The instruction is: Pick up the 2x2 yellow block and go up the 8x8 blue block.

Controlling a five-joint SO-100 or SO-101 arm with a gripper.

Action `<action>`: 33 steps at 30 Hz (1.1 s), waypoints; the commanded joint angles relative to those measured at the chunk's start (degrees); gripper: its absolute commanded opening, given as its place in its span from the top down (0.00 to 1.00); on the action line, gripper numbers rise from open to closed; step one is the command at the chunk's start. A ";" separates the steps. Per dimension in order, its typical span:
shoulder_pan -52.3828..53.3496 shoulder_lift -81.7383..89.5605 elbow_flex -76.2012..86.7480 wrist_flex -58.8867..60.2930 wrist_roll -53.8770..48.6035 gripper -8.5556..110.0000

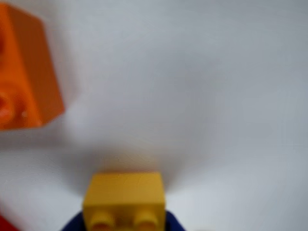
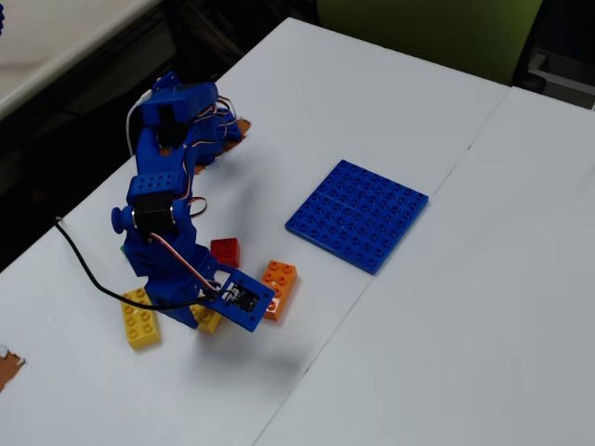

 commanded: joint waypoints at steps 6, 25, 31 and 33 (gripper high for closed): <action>-6.24 15.38 -0.53 7.91 12.39 0.93; -33.31 43.15 15.38 8.00 50.27 0.93; -42.01 46.32 17.23 7.73 57.83 0.93; -44.21 46.67 17.31 8.00 59.33 0.93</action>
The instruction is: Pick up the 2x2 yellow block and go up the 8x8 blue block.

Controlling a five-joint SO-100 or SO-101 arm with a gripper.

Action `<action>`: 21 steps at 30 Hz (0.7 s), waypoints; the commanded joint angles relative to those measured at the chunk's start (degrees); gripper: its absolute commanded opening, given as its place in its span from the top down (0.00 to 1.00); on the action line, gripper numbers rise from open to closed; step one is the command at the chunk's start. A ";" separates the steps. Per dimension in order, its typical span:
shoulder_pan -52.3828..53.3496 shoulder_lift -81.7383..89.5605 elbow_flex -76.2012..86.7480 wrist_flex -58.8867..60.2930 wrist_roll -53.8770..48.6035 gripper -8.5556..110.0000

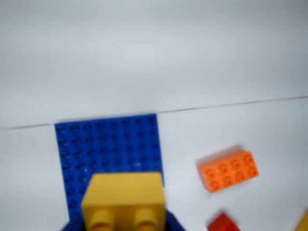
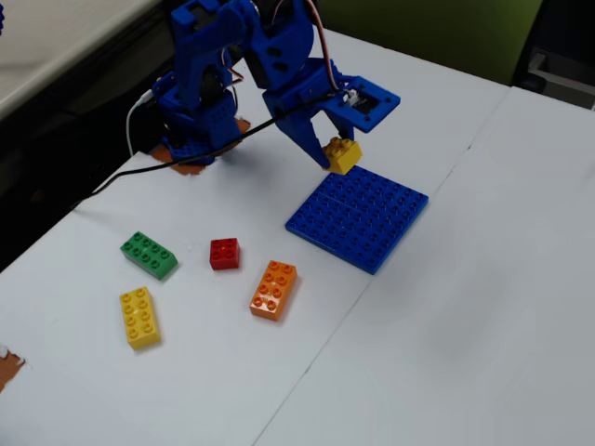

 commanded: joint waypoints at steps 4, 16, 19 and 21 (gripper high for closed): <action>-7.21 4.04 0.00 0.00 5.01 0.93; -13.36 2.46 4.13 0.62 7.82 0.93; -12.22 2.72 5.71 0.88 6.77 0.93; -11.25 2.72 5.89 0.88 6.15 0.93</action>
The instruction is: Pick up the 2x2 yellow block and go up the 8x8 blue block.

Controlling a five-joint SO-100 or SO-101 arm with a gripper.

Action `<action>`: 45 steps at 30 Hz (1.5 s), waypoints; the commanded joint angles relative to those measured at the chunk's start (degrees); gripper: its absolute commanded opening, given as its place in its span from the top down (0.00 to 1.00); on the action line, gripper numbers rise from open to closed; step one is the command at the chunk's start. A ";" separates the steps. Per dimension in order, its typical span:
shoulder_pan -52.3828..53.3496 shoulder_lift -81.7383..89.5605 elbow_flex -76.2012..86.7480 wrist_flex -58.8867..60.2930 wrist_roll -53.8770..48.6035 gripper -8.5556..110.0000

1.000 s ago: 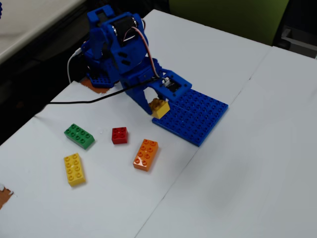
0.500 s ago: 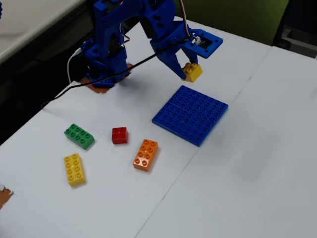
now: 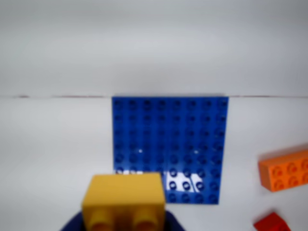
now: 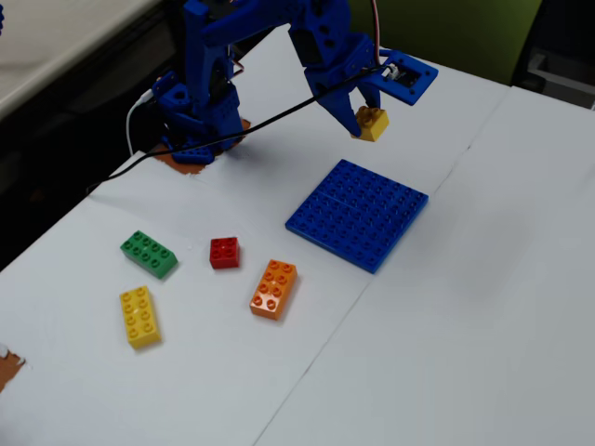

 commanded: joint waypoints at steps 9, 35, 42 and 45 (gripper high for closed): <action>5.98 2.90 0.18 0.35 -3.78 0.93; 8.09 -5.19 1.05 -0.44 -8.61 0.93; 7.73 -7.73 0.97 -2.46 -8.09 0.93; 7.29 -8.35 0.97 -2.81 -7.91 0.93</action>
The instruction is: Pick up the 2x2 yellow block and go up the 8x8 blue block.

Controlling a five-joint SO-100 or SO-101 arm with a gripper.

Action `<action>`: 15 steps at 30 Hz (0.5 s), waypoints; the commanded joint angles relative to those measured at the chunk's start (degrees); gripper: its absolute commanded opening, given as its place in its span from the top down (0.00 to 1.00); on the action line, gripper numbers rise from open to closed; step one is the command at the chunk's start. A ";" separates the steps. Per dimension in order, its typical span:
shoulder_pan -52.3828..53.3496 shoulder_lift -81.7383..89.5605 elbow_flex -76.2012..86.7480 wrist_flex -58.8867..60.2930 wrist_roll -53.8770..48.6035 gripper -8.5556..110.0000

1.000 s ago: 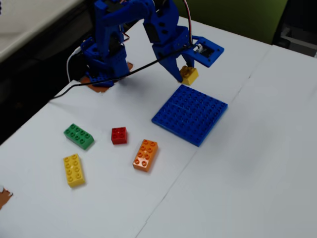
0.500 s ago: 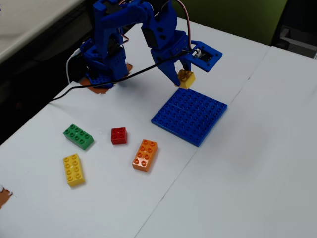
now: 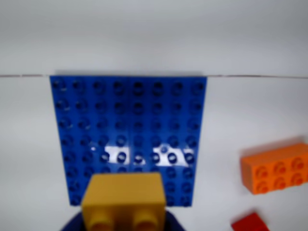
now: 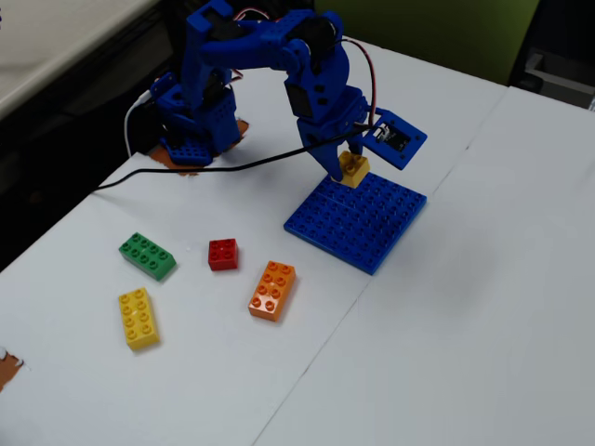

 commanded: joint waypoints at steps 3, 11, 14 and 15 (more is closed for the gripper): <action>-1.05 -0.53 -1.14 -0.88 0.70 0.93; -1.58 -1.93 -1.23 -0.88 0.97 0.93; -1.58 -1.93 -1.85 -0.53 1.14 0.93; -1.67 -1.93 -2.02 -0.53 1.32 0.93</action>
